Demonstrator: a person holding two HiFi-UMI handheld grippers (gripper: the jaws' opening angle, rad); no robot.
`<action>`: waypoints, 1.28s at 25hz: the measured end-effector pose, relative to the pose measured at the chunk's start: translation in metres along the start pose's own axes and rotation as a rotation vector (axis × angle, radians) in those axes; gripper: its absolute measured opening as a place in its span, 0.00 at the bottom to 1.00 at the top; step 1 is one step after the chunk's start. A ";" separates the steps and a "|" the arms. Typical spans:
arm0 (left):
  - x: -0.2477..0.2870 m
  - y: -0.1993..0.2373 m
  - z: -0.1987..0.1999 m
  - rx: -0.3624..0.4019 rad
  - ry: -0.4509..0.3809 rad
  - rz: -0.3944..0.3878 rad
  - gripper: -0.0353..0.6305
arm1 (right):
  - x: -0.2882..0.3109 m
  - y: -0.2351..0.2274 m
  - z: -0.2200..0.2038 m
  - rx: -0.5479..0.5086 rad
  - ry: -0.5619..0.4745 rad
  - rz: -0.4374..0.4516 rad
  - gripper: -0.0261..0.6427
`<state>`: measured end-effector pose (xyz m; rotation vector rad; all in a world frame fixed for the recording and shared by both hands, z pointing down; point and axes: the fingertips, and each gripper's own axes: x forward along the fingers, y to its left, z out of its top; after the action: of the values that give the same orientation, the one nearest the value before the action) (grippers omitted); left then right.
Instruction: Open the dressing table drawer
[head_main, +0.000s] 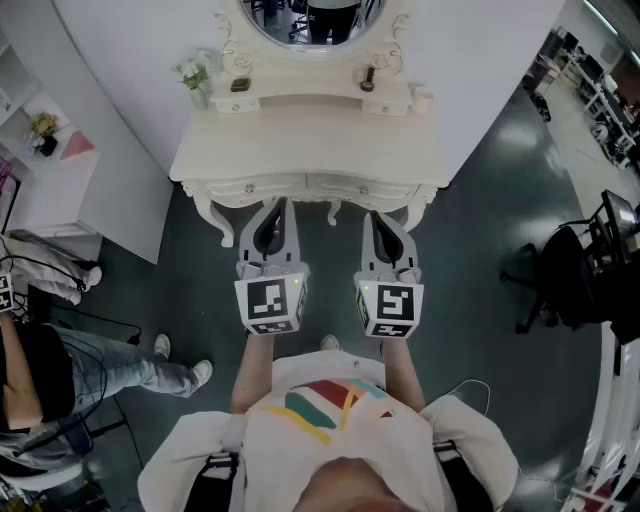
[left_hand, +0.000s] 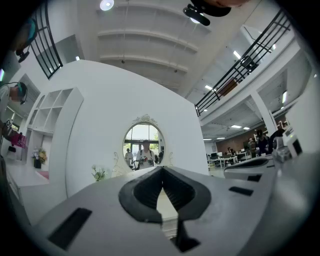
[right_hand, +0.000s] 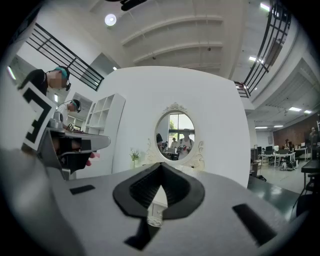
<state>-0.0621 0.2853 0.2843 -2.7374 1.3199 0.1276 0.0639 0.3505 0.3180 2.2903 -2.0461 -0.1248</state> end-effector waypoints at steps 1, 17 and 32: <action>0.001 -0.001 0.000 -0.001 -0.003 -0.002 0.06 | 0.001 -0.001 -0.001 0.003 0.000 0.001 0.04; 0.006 -0.003 -0.007 -0.019 -0.007 0.010 0.06 | 0.009 -0.008 -0.010 0.056 -0.005 0.053 0.04; 0.046 0.018 0.010 0.004 -0.079 0.059 0.06 | 0.027 -0.013 -0.002 0.010 -0.051 0.163 0.04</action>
<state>-0.0479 0.2393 0.2682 -2.6610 1.3786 0.2341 0.0799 0.3248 0.3183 2.1361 -2.2523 -0.1658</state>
